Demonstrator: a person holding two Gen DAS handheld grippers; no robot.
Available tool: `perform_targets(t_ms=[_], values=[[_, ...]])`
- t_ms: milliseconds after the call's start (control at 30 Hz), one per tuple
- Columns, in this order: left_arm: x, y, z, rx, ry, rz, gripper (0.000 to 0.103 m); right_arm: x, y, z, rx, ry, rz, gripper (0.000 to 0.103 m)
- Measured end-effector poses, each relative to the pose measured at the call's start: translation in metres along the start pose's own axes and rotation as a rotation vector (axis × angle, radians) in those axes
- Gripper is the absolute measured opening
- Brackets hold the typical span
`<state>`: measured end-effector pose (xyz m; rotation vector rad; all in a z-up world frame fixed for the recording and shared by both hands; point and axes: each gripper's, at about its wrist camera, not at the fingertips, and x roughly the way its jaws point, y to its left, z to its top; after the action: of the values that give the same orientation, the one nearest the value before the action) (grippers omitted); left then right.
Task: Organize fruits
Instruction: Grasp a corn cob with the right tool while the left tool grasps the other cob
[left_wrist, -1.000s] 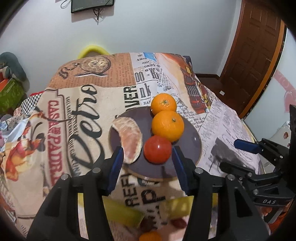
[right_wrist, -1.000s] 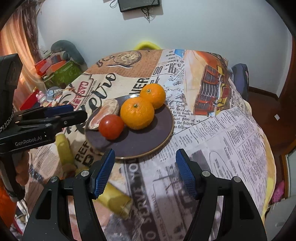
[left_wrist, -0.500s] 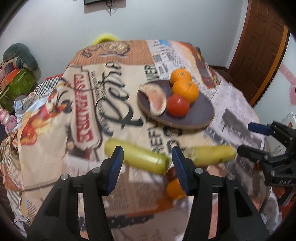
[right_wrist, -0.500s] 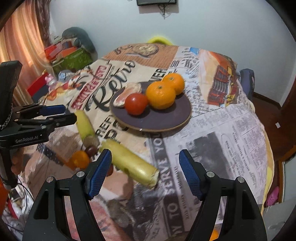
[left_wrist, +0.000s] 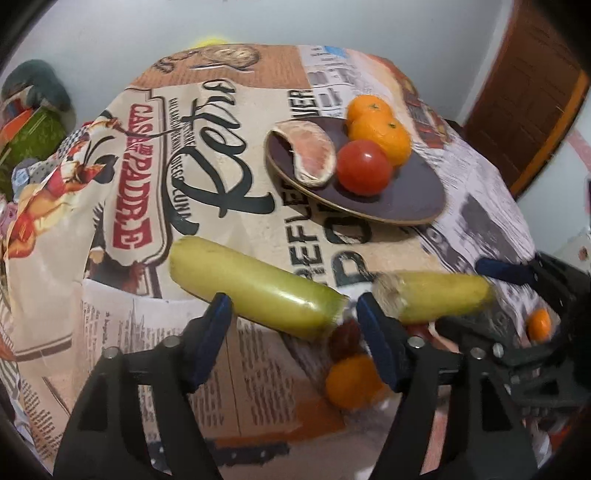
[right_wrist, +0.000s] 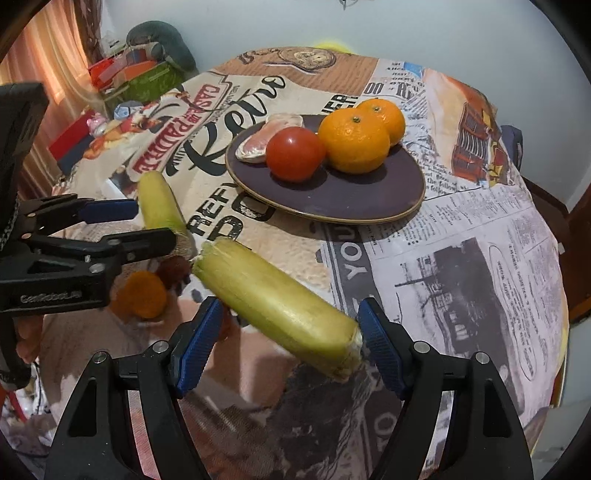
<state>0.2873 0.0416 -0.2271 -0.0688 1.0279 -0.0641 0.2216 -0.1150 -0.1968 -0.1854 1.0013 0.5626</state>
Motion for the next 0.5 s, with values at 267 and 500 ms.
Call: perform_targets(t_ms=[267, 500], values=[[0.007, 0.001, 0.006, 0.036, -0.041, 0.039, 0.075, 0.006, -0.011, -0.001, 0.043, -0.008, 0.071, 0.061], [-0.003, 0.028, -0.002, -0.035, -0.042, -0.004, 0.047, -0.007, -0.020, -0.009, 0.071, -0.023, 0.041, 0.044]])
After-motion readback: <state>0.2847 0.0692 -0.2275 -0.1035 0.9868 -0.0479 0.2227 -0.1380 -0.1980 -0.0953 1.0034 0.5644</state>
